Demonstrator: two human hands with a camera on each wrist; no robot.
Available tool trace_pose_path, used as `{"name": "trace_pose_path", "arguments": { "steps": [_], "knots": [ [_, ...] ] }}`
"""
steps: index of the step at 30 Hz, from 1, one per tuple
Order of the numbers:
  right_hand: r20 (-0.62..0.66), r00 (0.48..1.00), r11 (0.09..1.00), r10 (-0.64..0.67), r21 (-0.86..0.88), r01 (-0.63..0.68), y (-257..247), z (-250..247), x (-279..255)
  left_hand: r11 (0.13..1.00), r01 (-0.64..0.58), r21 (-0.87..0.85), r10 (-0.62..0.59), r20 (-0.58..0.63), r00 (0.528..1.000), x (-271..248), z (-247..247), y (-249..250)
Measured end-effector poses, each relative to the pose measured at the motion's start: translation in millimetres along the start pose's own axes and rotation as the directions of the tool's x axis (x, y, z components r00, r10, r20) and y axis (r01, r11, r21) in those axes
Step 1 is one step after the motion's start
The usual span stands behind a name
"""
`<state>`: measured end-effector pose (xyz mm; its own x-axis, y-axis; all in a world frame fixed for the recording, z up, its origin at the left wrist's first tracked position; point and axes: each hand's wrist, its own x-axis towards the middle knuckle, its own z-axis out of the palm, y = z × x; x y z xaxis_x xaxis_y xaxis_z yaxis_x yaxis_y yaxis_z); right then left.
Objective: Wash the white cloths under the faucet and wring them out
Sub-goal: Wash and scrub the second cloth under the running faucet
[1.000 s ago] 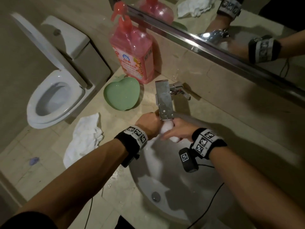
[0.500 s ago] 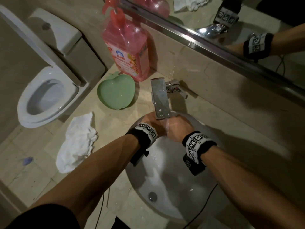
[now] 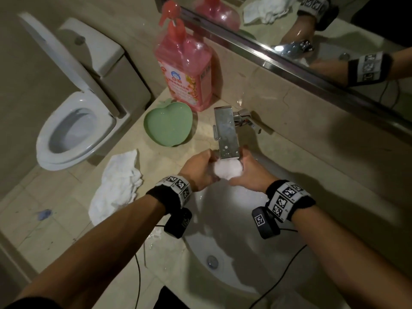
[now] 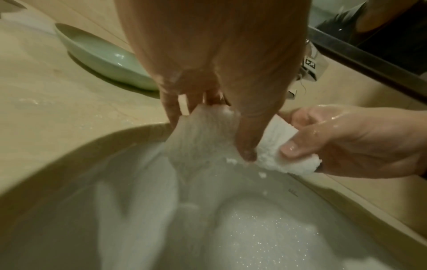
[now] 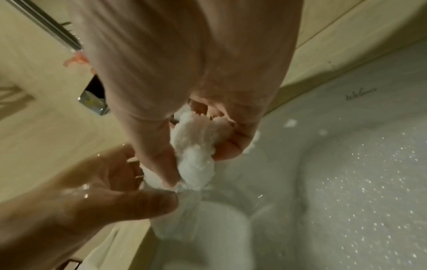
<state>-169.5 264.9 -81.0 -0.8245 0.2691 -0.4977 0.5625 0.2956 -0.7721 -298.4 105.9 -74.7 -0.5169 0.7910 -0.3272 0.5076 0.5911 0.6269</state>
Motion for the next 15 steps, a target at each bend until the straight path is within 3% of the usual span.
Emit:
{"name": "trace_pose_path", "arguments": {
  "steps": [2, 6, 10, 15],
  "knots": [
    [-0.015, 1.0, 0.994, 0.021, 0.104, -0.019, -1.2, 2.8, -1.3, 0.999, 0.028, 0.032, -0.029, 0.012, 1.0, -6.7, -1.7, -0.4],
    [-0.038, 0.999, 0.979, -0.006, 0.205, 0.013, -6.8, 8.0, -5.6, 0.981, -0.026, 0.19, 0.011, 0.078, 0.997, -12.5, -2.6, 2.8],
    [-0.026, 1.0, 0.95, 0.005, 0.313, 0.003, -9.2, 10.6, -13.9, 0.997, 0.035, -0.072, -0.026, 0.118, 0.993, -13.3, -0.4, -2.3],
    [-0.04, 0.999, 0.957, -0.022, 0.289, 0.033, -8.4, 15.4, -23.3, 0.989, 0.016, -0.146, -0.006, 0.067, 0.998, -7.5, 9.3, -4.0]
  ]
}}
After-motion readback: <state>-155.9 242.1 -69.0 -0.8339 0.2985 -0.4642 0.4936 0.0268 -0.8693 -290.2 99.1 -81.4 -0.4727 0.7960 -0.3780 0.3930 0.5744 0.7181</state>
